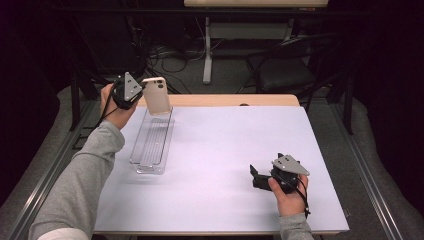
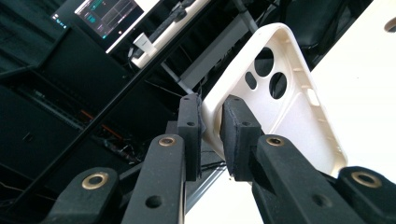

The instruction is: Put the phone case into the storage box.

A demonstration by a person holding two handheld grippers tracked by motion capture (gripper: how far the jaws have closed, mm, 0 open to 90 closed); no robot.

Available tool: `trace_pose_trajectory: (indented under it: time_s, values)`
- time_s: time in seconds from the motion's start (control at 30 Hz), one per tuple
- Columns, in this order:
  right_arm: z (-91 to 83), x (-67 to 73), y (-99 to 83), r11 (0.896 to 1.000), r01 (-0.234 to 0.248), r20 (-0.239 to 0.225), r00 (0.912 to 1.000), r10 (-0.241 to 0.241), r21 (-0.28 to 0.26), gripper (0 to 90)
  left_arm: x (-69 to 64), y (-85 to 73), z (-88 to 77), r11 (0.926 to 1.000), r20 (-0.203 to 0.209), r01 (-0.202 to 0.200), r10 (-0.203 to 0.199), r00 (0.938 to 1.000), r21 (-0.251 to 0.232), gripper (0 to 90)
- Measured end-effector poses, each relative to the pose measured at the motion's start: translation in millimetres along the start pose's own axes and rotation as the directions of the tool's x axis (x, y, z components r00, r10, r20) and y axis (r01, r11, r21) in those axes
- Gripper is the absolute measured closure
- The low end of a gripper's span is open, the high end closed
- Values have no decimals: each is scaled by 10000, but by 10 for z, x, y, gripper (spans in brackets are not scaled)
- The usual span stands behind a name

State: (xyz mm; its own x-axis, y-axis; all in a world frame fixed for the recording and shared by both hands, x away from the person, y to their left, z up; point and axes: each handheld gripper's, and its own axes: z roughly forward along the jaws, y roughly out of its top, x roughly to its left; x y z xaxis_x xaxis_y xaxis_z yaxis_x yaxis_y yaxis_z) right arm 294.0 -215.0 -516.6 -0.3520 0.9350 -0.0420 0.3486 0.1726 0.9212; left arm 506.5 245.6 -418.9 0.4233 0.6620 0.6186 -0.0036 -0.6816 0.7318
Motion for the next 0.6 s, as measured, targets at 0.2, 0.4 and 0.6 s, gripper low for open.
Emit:
trace_pose_trajectory:
  time_s: [0.2,0.4,0.6]
  values:
    - [-15,-20,-10,10000,-55,50,10000,55,-36,0,-70,-30,86,9996,6,-120,120,9999,267,786]
    - [-17,-17,-12,10000,-57,10,10000,57,8,0,-161,-64,135,9984,95,-319,314,9995,476,786]
    - [-13,-3,-11,10000,-15,-50,10000,16,56,0,-194,-125,150,9983,33,-228,226,9997,534,786]
